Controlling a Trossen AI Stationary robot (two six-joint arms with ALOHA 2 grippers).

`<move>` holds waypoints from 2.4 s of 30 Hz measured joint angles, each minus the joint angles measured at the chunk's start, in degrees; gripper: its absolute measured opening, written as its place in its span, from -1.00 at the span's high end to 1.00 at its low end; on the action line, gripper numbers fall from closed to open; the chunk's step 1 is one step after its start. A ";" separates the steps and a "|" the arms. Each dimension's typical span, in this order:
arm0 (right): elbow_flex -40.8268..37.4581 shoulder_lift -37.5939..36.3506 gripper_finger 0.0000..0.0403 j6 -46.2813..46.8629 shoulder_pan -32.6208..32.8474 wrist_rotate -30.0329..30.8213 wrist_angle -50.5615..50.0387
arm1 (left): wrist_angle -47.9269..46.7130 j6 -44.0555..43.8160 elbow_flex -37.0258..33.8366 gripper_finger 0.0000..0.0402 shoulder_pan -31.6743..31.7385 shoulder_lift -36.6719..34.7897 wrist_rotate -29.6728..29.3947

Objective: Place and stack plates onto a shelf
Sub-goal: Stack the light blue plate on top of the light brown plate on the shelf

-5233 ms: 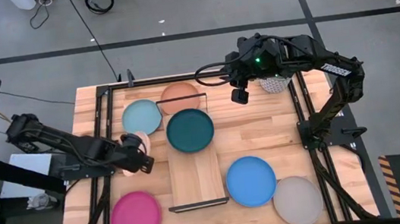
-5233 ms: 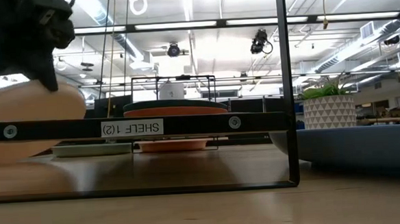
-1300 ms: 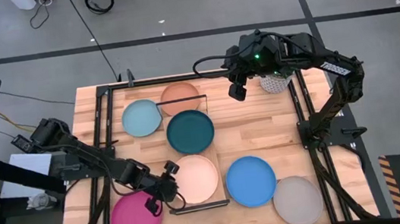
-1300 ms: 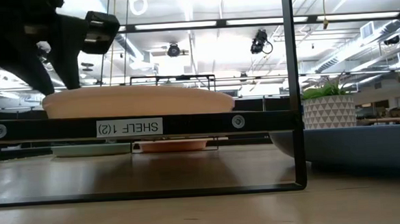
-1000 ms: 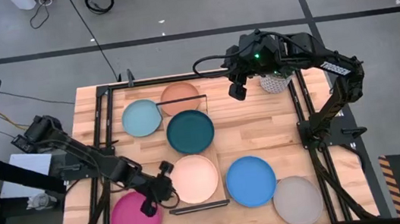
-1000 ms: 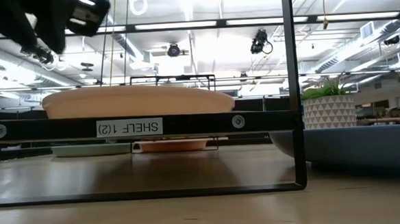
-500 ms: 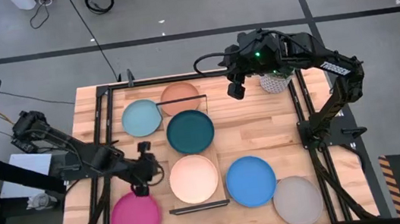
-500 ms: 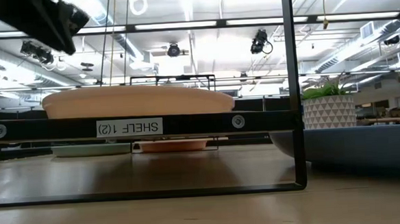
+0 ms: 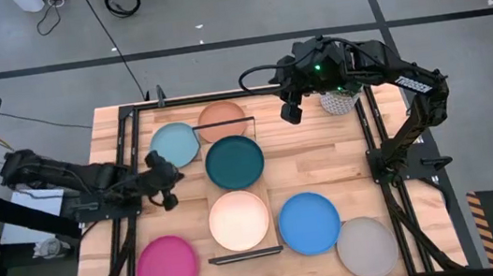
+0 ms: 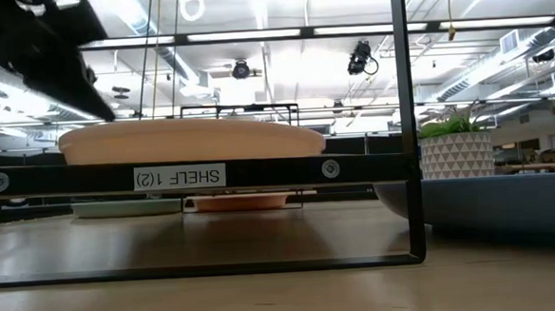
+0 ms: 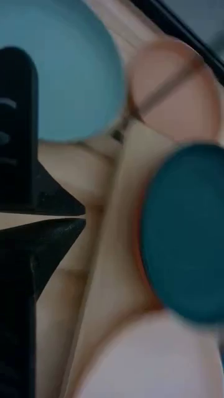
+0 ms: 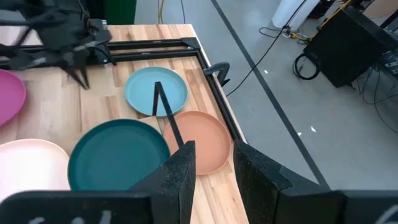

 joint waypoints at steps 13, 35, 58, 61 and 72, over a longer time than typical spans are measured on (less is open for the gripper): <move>0.00 0.00 0.43 1.69 0.00 0.02 0.00 | 2.85 7.81 -3.15 0.89 17.98 7.55 10.18; 0.00 0.00 0.43 4.39 0.00 0.66 0.15 | 6.58 15.25 -3.15 0.16 29.03 16.95 12.06; 0.00 0.00 0.43 4.95 0.34 0.46 0.15 | 9.31 16.68 -3.13 0.35 32.60 28.73 19.85; 0.00 0.00 0.43 4.94 0.44 0.44 0.13 | 9.54 16.42 -3.11 0.54 32.39 28.43 20.49; 0.00 0.00 0.43 4.44 0.50 0.44 0.10 | 9.62 12.39 -2.98 0.92 32.39 26.97 23.12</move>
